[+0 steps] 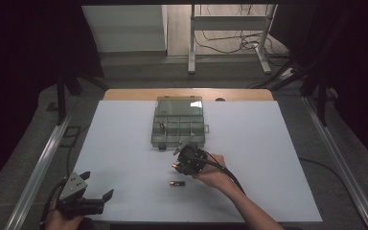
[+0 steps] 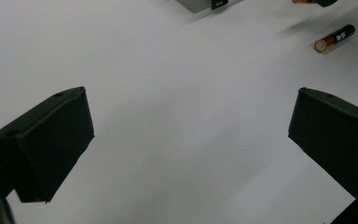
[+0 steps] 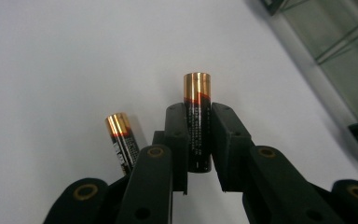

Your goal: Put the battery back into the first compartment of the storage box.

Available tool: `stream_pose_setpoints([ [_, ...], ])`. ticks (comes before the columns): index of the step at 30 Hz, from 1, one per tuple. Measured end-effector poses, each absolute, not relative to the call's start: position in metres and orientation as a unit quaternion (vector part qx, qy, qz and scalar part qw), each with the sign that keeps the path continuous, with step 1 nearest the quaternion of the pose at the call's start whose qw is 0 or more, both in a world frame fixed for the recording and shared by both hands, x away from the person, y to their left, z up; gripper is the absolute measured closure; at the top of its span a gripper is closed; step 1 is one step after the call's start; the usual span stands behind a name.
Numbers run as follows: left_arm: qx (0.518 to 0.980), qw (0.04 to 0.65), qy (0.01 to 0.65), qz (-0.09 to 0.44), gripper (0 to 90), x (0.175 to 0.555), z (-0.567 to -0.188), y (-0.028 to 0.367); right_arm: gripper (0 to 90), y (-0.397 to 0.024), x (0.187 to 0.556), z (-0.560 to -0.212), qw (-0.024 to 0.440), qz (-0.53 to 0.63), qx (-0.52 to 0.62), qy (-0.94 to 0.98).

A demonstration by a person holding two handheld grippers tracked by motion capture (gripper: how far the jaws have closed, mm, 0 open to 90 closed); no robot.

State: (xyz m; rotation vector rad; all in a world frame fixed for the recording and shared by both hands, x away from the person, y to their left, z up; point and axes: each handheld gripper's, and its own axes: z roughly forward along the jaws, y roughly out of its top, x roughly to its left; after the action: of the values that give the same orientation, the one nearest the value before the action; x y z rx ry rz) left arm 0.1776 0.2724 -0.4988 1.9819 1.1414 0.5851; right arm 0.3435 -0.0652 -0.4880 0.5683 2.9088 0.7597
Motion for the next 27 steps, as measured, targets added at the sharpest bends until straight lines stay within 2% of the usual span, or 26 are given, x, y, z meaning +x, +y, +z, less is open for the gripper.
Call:
stream_pose_setpoints([
  [27,0.776,0.381,0.449,0.228,0.7,0.178,-0.499,0.272,76.8,-0.064,0.388,-0.463,0.058,0.303,0.240,0.920],
])
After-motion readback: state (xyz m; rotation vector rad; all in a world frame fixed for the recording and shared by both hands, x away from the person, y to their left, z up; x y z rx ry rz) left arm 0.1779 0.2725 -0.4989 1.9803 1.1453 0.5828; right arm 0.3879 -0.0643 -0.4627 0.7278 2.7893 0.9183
